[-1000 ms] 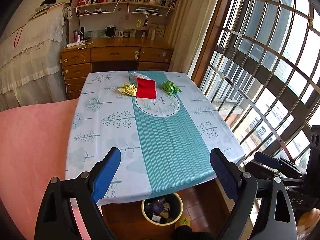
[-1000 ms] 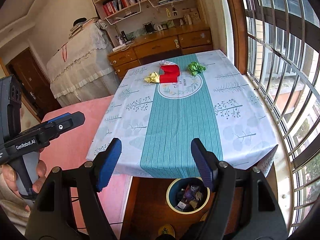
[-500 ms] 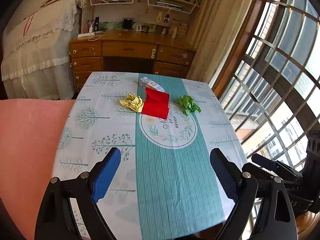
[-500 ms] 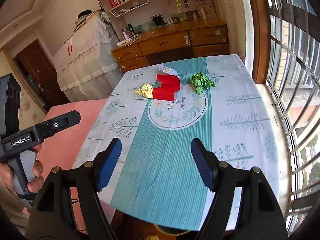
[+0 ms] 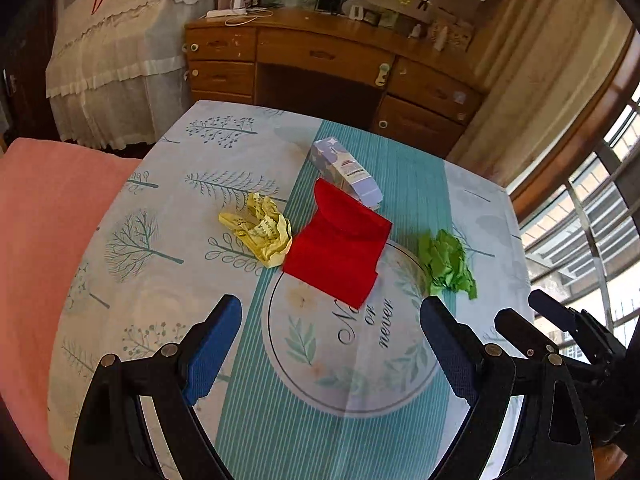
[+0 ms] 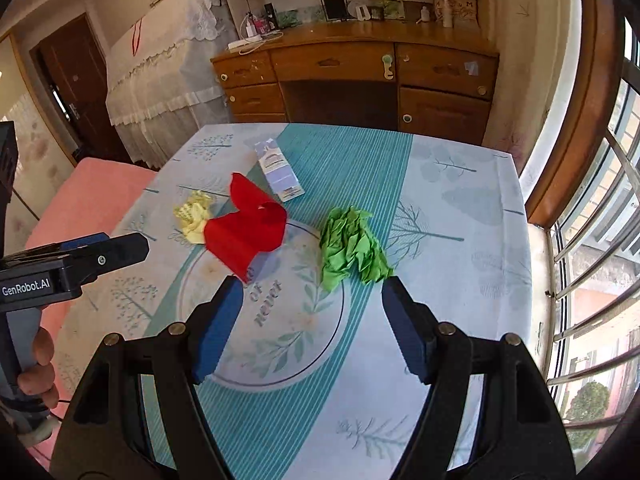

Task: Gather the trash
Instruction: 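Grasp the red box with the left gripper while the right grasps the green ribbon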

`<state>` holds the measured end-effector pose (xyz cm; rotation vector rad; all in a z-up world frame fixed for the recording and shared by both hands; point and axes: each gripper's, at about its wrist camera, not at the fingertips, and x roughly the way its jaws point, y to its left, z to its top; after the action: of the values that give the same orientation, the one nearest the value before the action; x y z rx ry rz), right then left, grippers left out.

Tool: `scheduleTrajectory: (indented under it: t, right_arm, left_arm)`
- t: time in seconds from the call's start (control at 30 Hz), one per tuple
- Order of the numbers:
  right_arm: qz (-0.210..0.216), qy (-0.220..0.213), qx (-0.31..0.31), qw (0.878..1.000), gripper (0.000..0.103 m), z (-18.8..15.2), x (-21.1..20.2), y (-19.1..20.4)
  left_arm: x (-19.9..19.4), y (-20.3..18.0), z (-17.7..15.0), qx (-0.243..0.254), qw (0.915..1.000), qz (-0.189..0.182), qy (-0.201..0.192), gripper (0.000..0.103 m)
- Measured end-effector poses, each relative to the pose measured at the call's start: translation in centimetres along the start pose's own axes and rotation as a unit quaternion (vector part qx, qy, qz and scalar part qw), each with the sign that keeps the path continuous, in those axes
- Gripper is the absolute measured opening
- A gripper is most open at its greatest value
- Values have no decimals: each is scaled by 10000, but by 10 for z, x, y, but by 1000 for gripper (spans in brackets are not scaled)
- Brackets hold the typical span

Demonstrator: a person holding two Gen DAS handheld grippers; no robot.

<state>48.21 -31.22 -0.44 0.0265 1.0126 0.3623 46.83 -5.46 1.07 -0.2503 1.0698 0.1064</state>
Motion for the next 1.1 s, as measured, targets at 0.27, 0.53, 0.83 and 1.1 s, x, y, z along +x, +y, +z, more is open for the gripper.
scheduleTrajectory:
  t: [0.27,0.53,0.83,1.1]
  right_arm:
    - [-129,321,-310,9989,69,18,92,-15]
    - [-226,398,-647,9969,68,22,136,-20]
    - [-262,502,-649,9963,35,13,150,-23]
    - [88,464,-263,9985,32,5,121,-20]
  left_arm:
    - [97,0,25,-945,9920,584,602,92]
    - [150,8,30,-1750,9745,840,1129,91]
    - [172,-12,29,-1748,9696,1192,1227,46]
    - [144,-22,31,-1310,9830,963,853,14]
